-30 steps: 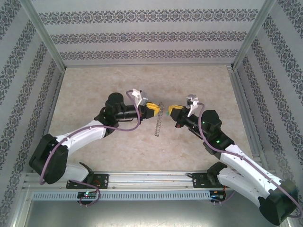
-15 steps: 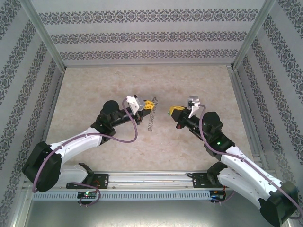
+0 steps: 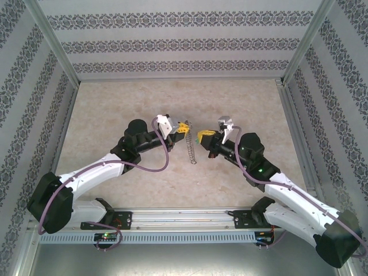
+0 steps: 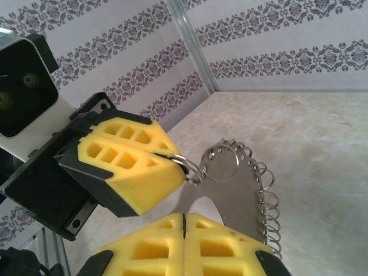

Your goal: Put the keys on the keyring

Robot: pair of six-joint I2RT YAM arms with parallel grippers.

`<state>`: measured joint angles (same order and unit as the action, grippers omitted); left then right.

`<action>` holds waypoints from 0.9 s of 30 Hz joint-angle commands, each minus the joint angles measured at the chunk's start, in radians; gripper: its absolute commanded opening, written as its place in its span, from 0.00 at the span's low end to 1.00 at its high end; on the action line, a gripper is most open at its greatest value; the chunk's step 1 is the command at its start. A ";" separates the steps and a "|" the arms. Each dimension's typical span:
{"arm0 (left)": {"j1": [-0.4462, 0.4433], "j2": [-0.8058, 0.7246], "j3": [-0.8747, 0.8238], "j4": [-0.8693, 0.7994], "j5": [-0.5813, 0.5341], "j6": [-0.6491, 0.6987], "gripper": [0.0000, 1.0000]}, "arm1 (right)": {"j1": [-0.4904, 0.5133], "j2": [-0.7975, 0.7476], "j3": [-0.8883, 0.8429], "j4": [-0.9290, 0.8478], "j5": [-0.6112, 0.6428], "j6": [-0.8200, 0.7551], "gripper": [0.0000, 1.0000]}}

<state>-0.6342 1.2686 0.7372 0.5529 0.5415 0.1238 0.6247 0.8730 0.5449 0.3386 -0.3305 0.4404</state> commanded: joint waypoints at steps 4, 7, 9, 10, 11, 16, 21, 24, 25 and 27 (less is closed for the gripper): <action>-0.030 0.003 0.042 -0.022 0.031 -0.006 0.00 | 0.025 0.019 0.058 0.046 -0.004 -0.035 0.00; -0.035 0.005 0.044 -0.024 0.034 -0.005 0.00 | 0.028 0.023 0.065 0.045 0.001 -0.040 0.00; -0.036 0.008 0.045 -0.025 0.035 -0.003 0.00 | 0.030 0.029 0.072 0.045 0.001 -0.042 0.00; -0.036 0.008 0.046 -0.026 0.034 -0.003 0.00 | 0.031 0.032 0.075 0.044 0.001 -0.043 0.00; -0.038 0.010 0.047 -0.026 0.034 -0.003 0.00 | 0.033 0.036 0.077 0.046 0.001 -0.044 0.00; -0.041 0.013 0.050 -0.031 0.037 -0.001 0.00 | 0.040 0.059 0.090 0.047 -0.001 -0.050 0.00; -0.045 0.009 0.049 -0.033 0.037 -0.001 0.00 | 0.043 0.073 0.089 0.048 0.016 -0.060 0.00; -0.047 0.004 0.050 -0.032 0.040 -0.004 0.00 | 0.042 0.074 0.086 0.045 0.035 -0.069 0.00; -0.047 0.004 0.049 -0.033 0.043 -0.004 0.00 | 0.043 0.076 0.084 0.043 0.041 -0.072 0.00; -0.048 0.001 0.050 -0.032 0.046 -0.006 0.00 | 0.042 0.077 0.083 0.040 0.047 -0.076 0.00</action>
<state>-0.6670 1.2819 0.7467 0.5072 0.5602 0.1234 0.6529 0.9466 0.6067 0.3489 -0.3115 0.3920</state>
